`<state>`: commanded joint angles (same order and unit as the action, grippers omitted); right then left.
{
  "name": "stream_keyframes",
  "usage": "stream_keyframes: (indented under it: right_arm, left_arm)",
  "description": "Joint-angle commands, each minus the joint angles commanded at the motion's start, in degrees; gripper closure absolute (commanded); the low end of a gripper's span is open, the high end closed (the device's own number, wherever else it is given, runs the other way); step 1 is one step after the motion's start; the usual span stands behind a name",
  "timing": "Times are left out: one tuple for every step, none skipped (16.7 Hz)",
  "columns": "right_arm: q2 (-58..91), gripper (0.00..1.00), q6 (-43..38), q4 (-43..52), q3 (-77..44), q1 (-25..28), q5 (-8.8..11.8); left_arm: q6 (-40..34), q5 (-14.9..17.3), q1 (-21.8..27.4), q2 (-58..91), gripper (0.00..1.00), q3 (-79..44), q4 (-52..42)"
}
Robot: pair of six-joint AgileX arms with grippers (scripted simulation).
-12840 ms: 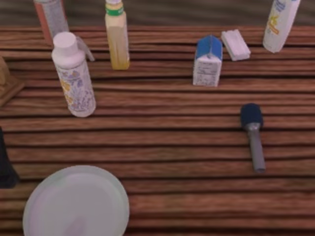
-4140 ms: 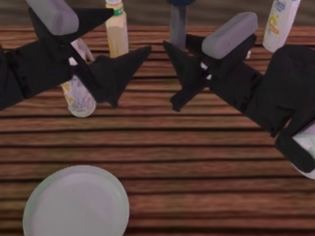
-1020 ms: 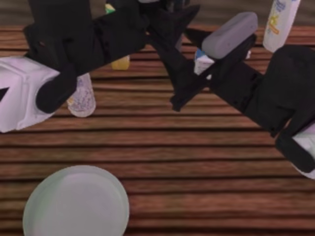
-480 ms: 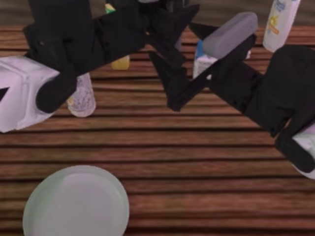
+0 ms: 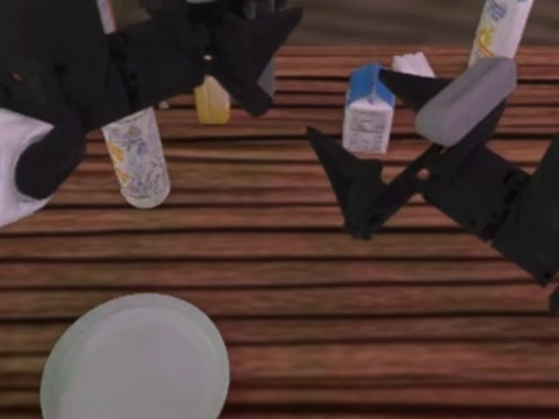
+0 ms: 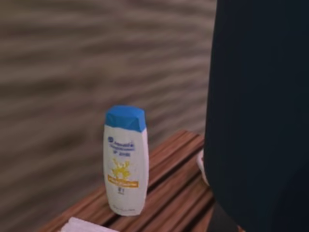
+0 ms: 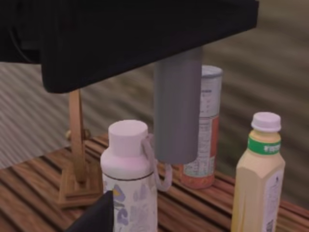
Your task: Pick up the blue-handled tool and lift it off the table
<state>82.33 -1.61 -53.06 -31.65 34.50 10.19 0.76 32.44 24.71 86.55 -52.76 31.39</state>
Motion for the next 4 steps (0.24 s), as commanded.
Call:
stream_keyframes:
  right_arm:
    - [-2.0,0.00,0.0,0.0,1.8,-0.2,0.4]
    - [-3.4,0.00,0.0,-0.1,3.1,-0.3,0.7]
    - [-4.1,0.00,0.0,-0.2,3.9,-0.3,0.9]
    - [-4.3,0.00,0.0,-0.3,4.1,-0.3,1.0]
  left_arm:
    - [0.2,1.0,-1.2,-0.7,1.00,0.5,0.0]
    - [0.3,1.9,-2.2,-1.2,1.00,0.9,0.0]
    - [0.4,2.3,-2.8,-1.5,1.00,1.2,0.0]
    - [0.4,2.5,-2.9,-1.6,1.00,1.2,-0.1]
